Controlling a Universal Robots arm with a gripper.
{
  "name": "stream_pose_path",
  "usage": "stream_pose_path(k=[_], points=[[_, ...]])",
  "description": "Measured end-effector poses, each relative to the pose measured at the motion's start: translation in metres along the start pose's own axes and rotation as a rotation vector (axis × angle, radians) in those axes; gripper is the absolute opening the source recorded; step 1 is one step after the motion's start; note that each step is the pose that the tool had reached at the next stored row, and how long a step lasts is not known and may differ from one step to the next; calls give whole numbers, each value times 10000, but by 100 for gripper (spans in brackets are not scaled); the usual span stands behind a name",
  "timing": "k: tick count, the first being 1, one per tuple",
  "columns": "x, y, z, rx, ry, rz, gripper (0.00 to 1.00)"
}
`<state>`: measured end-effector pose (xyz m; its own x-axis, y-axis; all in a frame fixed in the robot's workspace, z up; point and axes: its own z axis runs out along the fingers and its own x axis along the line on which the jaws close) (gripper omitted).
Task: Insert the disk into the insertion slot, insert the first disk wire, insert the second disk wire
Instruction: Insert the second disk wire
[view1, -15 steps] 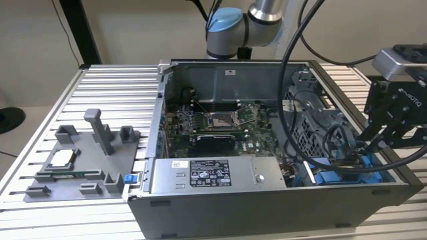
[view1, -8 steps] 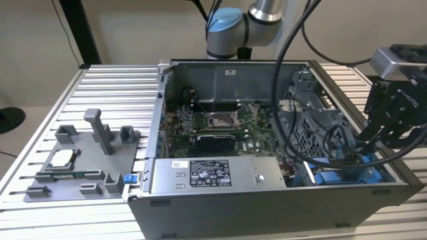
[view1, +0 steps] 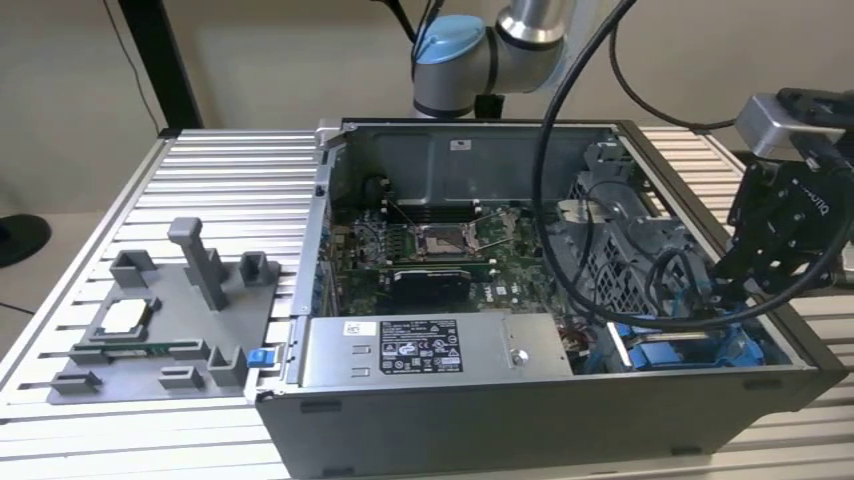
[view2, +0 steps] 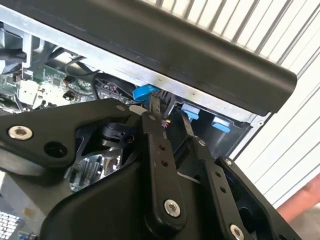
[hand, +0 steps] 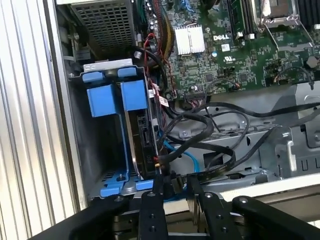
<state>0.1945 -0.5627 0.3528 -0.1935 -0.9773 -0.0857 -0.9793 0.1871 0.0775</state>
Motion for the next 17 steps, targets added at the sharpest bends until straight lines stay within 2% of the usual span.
stream_pose_path(k=[2,3,6,7,9,10,13,17], points=[[7,-2,9,-39,-62,23,100],[16,-8,10,-70,-121,21,100],[48,-27,8,-155,-240,19,100],[58,-31,9,-180,-307,16,100],[68,-35,11,-231,-494,-1,100],[79,-42,17,-287,-649,-31,100],[81,-43,17,-300,-680,-41,100],[82,-61,19,-336,-661,-250,100]])
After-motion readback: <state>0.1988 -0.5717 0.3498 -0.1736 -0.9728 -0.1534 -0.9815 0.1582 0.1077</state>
